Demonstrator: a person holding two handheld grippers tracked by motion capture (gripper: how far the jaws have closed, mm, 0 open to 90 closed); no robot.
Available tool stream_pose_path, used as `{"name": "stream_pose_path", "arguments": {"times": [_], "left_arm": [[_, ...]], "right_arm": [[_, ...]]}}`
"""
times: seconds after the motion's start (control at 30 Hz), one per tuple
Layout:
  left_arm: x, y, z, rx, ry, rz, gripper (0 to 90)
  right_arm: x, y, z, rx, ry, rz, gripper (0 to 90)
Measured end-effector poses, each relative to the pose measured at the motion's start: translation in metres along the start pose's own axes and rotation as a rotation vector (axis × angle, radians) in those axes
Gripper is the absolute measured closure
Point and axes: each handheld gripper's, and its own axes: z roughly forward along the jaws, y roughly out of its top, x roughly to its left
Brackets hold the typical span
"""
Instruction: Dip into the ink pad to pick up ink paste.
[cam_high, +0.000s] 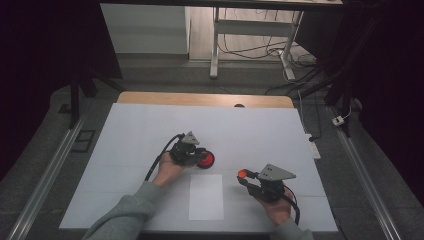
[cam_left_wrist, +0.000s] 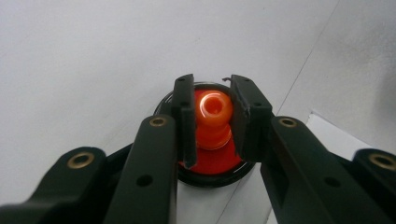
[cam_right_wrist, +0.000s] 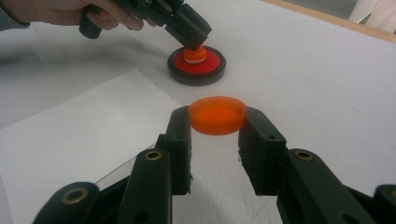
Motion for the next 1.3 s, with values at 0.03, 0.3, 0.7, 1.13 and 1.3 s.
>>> {"name": "stream_pose_path", "arguments": {"times": [0.03,0.3,0.7,1.13,1.3], "left_arm": [[-0.0005,-0.0002,0.0,-0.001,0.003,-0.002,72.6],[-0.0063,-0.0048,-0.0001,-0.019,0.041,0.019,72.8],[-0.0075,-0.0065,0.0011,-0.026,0.048,0.027,72.9],[-0.0062,-0.0075,0.0019,-0.029,0.04,0.02,72.9],[-0.0059,-0.0078,0.002,-0.03,0.038,0.016,72.8]], "right_arm": [[0.0001,0.0001,0.0,0.0,0.0,-0.001,64.7],[0.0014,0.0007,-0.0006,0.0,0.002,-0.006,64.7],[0.0033,0.0008,0.0005,-0.001,0.006,-0.003,64.7],[0.0029,0.0007,0.0004,-0.001,0.005,-0.002,64.7],[0.0021,0.0007,-0.0002,0.002,0.0,-0.005,64.7]]}}
